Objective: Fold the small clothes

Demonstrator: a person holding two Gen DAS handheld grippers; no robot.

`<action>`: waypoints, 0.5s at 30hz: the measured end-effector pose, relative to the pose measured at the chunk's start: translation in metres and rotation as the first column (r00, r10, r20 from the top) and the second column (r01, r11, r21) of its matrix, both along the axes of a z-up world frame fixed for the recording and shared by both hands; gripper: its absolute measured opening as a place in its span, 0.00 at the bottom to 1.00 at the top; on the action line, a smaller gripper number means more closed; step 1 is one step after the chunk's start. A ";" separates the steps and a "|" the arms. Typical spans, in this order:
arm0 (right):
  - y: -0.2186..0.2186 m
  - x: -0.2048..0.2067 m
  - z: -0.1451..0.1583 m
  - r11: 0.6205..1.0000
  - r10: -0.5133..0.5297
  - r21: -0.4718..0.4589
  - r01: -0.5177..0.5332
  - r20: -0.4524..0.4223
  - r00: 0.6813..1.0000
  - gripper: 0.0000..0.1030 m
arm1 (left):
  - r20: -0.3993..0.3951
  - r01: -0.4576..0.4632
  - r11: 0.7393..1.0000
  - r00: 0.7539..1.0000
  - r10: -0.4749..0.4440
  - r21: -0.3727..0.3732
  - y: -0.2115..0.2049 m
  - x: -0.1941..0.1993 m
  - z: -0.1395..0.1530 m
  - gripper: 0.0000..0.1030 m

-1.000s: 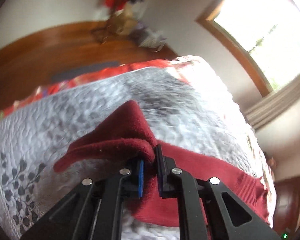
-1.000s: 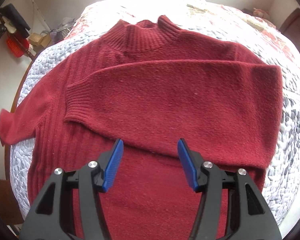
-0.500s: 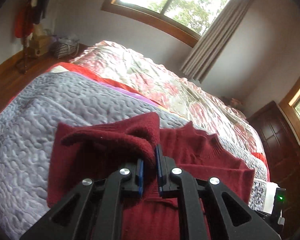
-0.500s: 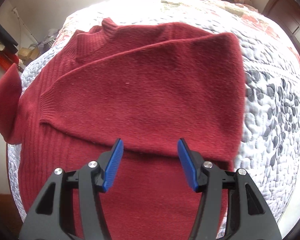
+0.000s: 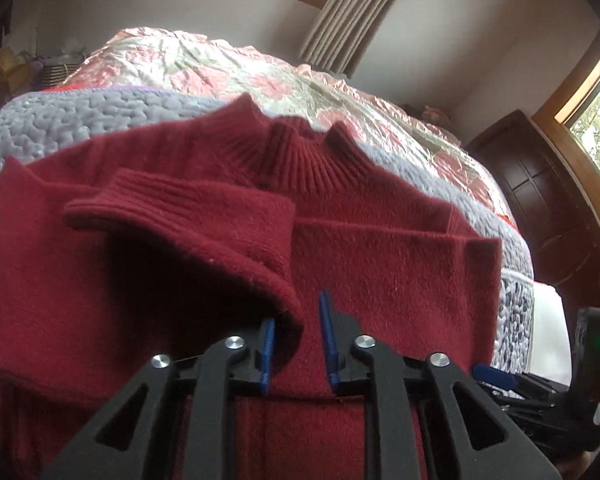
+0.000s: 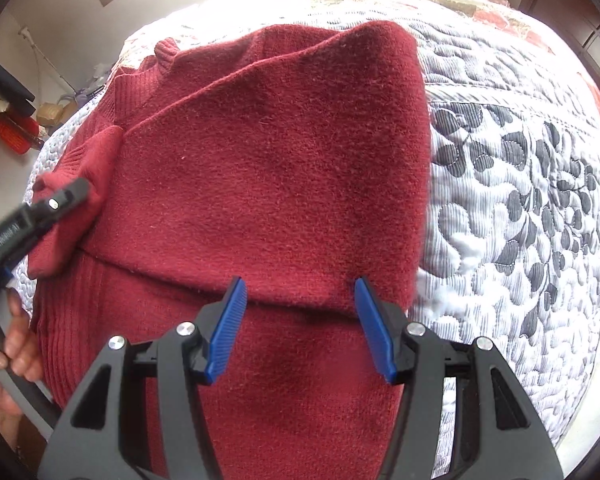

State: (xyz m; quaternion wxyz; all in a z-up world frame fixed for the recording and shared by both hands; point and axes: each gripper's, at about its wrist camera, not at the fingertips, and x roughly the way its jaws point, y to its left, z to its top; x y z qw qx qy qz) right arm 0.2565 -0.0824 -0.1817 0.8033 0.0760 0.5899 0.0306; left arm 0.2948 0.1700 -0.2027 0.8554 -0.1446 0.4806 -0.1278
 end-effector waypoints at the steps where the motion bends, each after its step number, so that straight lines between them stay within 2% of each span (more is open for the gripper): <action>1: 0.000 0.001 -0.001 1.000 0.002 0.002 -0.002 0.000 1.000 0.55 | -0.008 0.010 1.000 1.000 -0.010 0.002 -0.003 -0.002 -0.003 0.30; 3: 0.000 0.000 -0.001 1.000 0.002 0.010 -0.002 0.003 1.000 0.55 | 0.003 0.045 0.999 0.999 -0.045 -0.010 -0.009 -0.012 -0.001 0.38; 5: -0.001 0.000 -0.002 1.000 0.000 0.019 0.000 0.001 1.000 0.55 | 0.008 0.139 0.990 0.990 -0.139 -0.011 -0.019 -0.021 0.002 0.47; 8: -0.006 0.002 0.002 0.999 -0.007 0.031 0.007 0.003 1.000 0.55 | 0.004 0.214 0.977 0.977 -0.214 -0.012 -0.020 -0.031 0.005 0.48; 10: -0.006 0.003 0.006 1.000 0.002 0.016 -0.002 0.005 1.000 0.55 | -0.014 0.205 0.979 0.979 -0.205 -0.010 -0.005 -0.034 0.008 0.51; 12: -0.004 0.008 0.012 1.000 0.013 0.000 -0.013 0.008 1.000 0.55 | -0.050 0.146 0.989 0.988 -0.146 -0.012 0.024 -0.037 0.011 0.56; 15: 0.011 0.013 0.022 0.999 0.038 0.000 -0.038 0.013 0.999 0.55 | -0.079 0.061 0.998 0.995 -0.063 -0.019 0.071 -0.043 0.019 0.59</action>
